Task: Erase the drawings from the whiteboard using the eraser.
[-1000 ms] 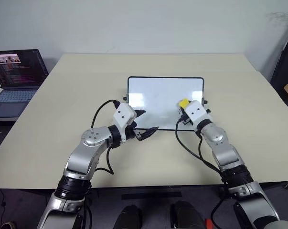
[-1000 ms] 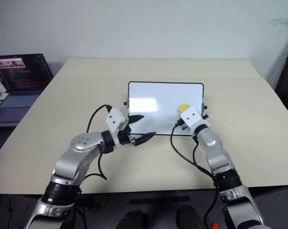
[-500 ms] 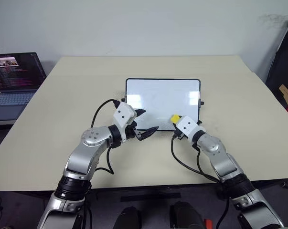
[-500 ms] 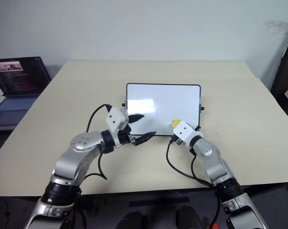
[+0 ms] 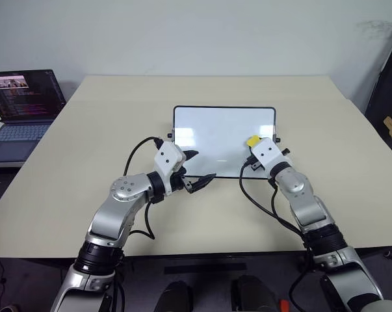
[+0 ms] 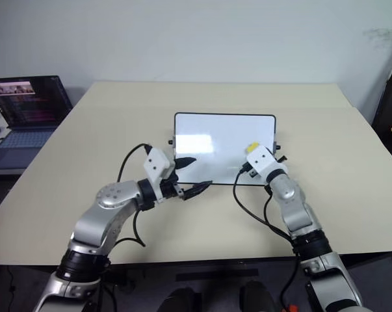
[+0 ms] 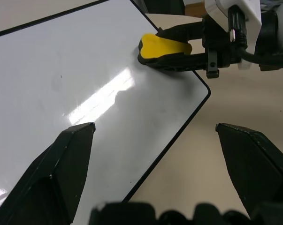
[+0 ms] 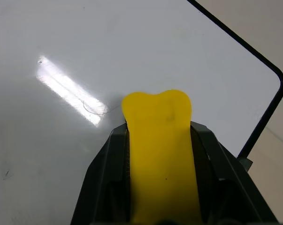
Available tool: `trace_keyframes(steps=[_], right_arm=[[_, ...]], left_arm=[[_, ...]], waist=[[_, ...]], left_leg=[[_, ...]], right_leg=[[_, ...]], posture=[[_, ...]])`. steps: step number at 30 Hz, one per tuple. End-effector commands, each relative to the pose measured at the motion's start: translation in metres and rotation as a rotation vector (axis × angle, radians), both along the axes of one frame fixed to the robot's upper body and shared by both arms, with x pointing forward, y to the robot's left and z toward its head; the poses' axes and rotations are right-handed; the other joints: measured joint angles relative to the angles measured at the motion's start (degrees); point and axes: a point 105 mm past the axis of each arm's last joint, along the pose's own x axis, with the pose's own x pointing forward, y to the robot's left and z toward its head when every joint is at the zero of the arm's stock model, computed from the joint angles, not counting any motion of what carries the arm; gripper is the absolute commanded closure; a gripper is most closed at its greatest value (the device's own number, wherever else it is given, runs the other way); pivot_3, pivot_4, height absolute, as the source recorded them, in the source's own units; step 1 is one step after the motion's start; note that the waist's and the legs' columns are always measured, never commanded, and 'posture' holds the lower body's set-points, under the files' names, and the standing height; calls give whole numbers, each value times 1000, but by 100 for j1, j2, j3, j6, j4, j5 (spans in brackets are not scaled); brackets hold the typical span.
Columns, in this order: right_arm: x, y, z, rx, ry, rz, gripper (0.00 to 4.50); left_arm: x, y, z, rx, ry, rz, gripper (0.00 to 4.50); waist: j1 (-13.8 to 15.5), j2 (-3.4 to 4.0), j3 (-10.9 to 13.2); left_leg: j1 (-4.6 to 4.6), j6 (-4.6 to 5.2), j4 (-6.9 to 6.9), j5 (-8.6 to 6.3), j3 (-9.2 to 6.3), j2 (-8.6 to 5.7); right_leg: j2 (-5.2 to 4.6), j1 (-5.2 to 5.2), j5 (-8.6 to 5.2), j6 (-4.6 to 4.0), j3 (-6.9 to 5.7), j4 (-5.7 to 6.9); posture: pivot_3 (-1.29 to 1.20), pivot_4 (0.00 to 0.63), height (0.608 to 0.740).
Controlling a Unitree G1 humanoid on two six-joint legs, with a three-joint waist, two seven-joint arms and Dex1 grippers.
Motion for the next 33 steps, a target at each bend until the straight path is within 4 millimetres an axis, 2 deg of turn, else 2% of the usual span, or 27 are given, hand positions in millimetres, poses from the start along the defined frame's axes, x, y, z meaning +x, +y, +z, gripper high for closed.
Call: trace_keyframes(steps=[1, 4, 6, 10, 14, 16, 19, 25, 27, 30, 33], right_arm=[[-4, 9, -18, 2, 90, 30, 3199], [-13, 23, -33, -11, 154, 96, 3199], [-16, 26, -35, -11, 157, 107, 3199], [-13, 17, -20, 40, 89, 49, 3199], [-13, 5, 3, 187, 50, -3, 3199], [-19, -4, 13, 287, 63, -20, 3199], [-34, -30, 28, 389, 64, -70, 3199], [-66, -75, 39, 428, 77, -168, 3200], [-72, -88, 38, 433, 82, -211, 3200], [-80, -116, 22, 453, 144, -325, 3200], [-83, -130, 13, 477, 182, -385, 3200]], left_arm=[[-1, -3, 13, -19, -50, -11, 0], [-1, -4, 15, -23, -52, -9, 0], [0, -4, 16, -24, -53, -7, 0], [2, -4, 16, -30, -53, -3, 0], [1, -8, 16, -33, -56, -22, 0], [2, -10, 17, -21, -69, -38, 0], [5, -17, 22, -7, -97, -76, 0], [9, -45, 31, -9, -135, -194, 0], [8, -57, 32, 5, -151, -242, 0], [0, -94, 35, 16, -147, -384, 0], [-10, -115, 38, 17, -135, -505, 0]], waist=[[-19, 0, 0], [-25, 0, 0], [-27, 1, 0], [-12, 2, 1], [4, 9, 8], [17, 13, 10], [79, 20, 16], [160, 24, 18], [158, 26, 20], [168, 26, 20], [160, 26, 20]], left_leg=[[-2, 0, -1, 0, 1, 2], [-3, 1, -8, -1, 0, 8], [-4, 0, -11, -3, -1, 12], [-19, -1, -10, -3, -7, 9], [-44, -1, -7, -3, -20, 8], [-62, -1, -6, -3, -28, 6], [-85, -4, -8, -5, -41, -2], [-179, -12, -5, -9, -41, -14], [-181, -15, -7, -14, -36, -14], [-181, -6, -5, -19, -33, -22], [-178, 5, -1, -25, -30, -29]], right_leg=[[0, 0, 1, 1, -1, -5], [2, 0, 3, -3, -2, -16], [4, -1, 7, -10, -2, -19], [4, -7, 16, -21, -5, -30], [3, -20, 18, -22, -6, -34], [3, -35, 19, -23, -8, -35], [0, -52, 19, -24, -17, -35], [-3, -141, 13, -16, -21, -42], [-8, -142, 9, -13, -18, -48], [-5, -140, 6, -8, -20, -49], [-6, -135, 5, -4, -22, -44]], posture=[[0, 150, 740], [0, 150, 740], [0, 150, 740], [0, 150, 740], [0, 150, 740], [0, 150, 740], [0, 150, 740], [0, 150, 740], [0, 150, 740], [0, 150, 740], [0, 150, 740]])
